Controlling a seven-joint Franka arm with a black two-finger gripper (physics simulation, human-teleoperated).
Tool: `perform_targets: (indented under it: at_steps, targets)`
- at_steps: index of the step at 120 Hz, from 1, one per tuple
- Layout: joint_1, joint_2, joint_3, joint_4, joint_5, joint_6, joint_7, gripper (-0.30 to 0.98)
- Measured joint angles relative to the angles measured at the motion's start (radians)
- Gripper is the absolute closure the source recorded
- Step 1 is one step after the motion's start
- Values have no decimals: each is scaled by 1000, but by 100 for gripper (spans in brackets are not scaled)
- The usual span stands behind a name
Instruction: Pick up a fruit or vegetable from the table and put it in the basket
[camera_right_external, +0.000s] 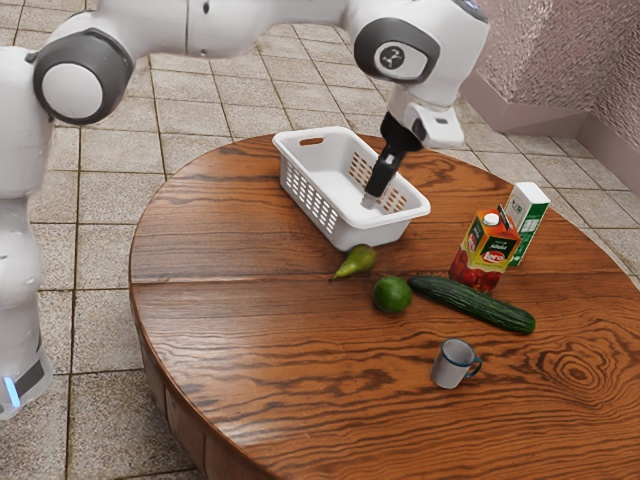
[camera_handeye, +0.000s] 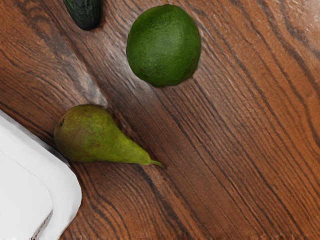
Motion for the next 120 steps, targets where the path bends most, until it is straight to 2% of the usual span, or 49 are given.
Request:
perform_targets:
  at_steps: [26,36,52,79,120]
  targets:
    - [-37,-47,3,-86,-60,72,97,0]
    - [-177,-42,136,-90,-79,95,131,0]
    - [-275,-42,249,-108,-99,119,179,0]
    - [-324,-9,286,-130,-109,166,243,0]
    - [-322,145,297,-2,-93,204,306,0]
